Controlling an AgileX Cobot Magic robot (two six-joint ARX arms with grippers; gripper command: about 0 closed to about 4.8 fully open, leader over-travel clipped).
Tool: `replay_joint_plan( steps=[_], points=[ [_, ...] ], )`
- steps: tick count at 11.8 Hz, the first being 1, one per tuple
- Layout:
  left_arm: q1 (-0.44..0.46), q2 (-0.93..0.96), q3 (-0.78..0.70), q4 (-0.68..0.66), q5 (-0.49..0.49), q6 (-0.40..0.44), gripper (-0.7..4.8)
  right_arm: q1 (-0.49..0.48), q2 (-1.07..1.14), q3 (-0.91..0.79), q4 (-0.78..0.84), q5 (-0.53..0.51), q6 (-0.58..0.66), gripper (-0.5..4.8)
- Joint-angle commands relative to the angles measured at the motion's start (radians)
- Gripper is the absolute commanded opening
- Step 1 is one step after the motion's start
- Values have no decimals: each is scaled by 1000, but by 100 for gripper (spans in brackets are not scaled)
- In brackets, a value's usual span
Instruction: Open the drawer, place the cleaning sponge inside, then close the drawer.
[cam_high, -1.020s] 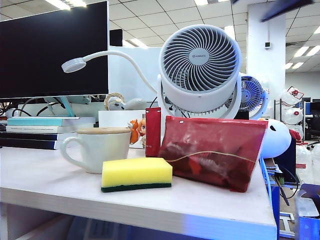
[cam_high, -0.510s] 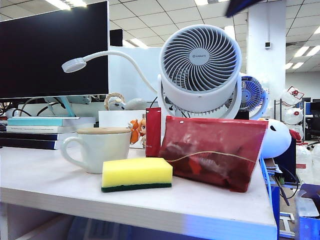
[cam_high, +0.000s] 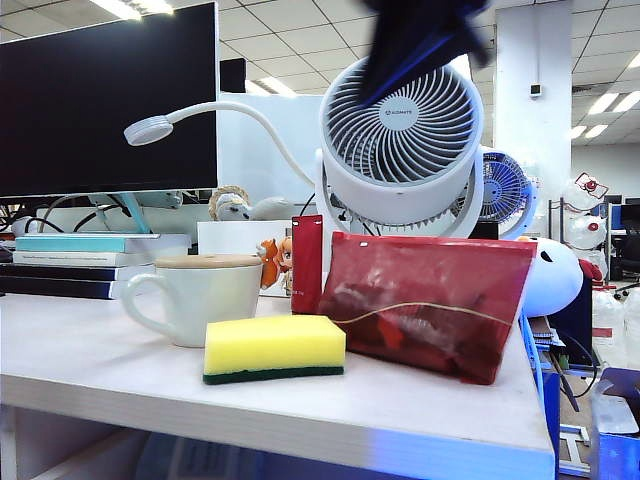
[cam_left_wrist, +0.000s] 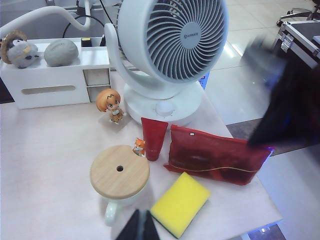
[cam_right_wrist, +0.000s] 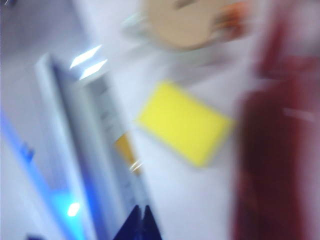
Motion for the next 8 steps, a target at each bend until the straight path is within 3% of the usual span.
replay_joint_plan(
  steps=[1,2,3,5,6,8],
  points=[
    [1,0,3,9,5,6,-3,80,46,6,14,-33,-98,183],
    [1,0,3,9,5,6,-3,107,62,6,19,-27,-121,322],
    [1,0,3,9,5,6,-3,131,77,6,23,-21,-143,371],
    [1,0,3,9,5,6,-3,211,143,6,64,33,-201,379],
    [1,0,3,9,5,6,-3,228,183,6,72,37,-213,454],
    [1,0,3,9,5,6,-3,227,211,6,72,43,-213,479]
  ],
)
